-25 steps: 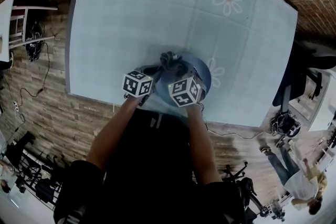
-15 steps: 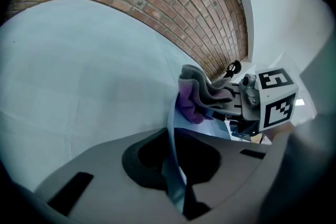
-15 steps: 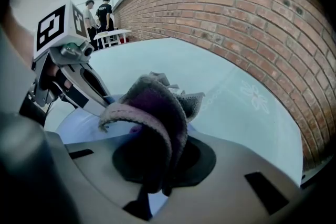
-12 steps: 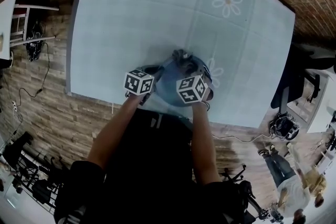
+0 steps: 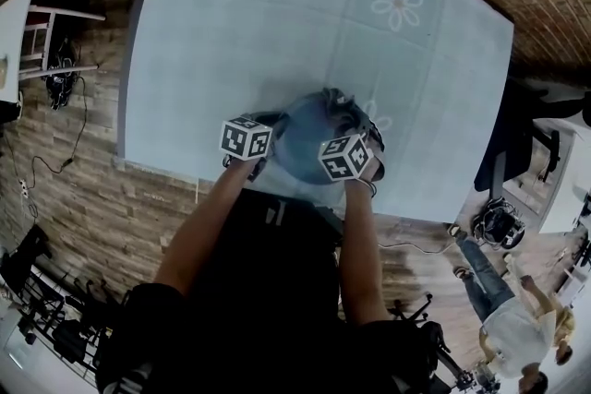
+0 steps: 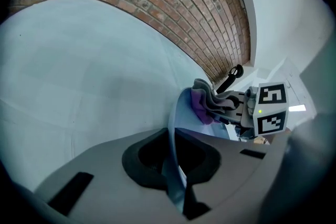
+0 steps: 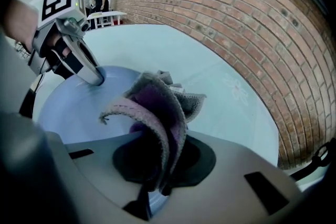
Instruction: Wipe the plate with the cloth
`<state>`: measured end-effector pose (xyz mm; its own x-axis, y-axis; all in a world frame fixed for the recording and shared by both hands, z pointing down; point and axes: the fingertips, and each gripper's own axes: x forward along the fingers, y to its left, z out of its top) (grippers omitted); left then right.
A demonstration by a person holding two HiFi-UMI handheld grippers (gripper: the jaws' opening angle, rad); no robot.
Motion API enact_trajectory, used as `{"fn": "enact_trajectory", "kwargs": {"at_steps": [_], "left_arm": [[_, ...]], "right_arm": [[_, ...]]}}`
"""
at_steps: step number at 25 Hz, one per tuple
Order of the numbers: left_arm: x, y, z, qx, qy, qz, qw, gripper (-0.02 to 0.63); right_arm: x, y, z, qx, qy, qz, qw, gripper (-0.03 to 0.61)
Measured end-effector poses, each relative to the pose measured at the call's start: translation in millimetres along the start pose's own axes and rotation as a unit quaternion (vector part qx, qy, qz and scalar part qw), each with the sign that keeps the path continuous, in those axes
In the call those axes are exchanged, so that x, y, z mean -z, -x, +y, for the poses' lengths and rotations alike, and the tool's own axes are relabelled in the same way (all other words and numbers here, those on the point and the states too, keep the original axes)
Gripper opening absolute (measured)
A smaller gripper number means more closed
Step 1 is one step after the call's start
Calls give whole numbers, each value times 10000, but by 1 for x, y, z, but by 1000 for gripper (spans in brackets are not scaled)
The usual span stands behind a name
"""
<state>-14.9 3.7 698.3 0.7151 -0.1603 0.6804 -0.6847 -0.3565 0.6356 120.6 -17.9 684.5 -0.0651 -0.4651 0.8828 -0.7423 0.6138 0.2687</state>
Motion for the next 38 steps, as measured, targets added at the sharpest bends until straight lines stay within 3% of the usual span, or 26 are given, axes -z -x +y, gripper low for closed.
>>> {"fn": "enact_trajectory", "kwargs": {"at_steps": [15, 24, 33, 38], "left_arm": [[0, 3, 5, -71, 140, -94, 9998, 44], [-1, 2, 4, -96, 132, -139, 9998, 44], [-1, 2, 5, -128, 107, -158, 9997, 44], [0, 3, 5, -105, 125, -150, 9998, 44]], "right_arm": [[57, 28, 18, -50, 737, 683, 9949, 60], [82, 48, 55, -631, 911, 875, 9900, 60], [84, 60, 96, -1286, 710, 789, 9860, 60], [79, 64, 118, -1535, 915, 678, 9816, 60]]}}
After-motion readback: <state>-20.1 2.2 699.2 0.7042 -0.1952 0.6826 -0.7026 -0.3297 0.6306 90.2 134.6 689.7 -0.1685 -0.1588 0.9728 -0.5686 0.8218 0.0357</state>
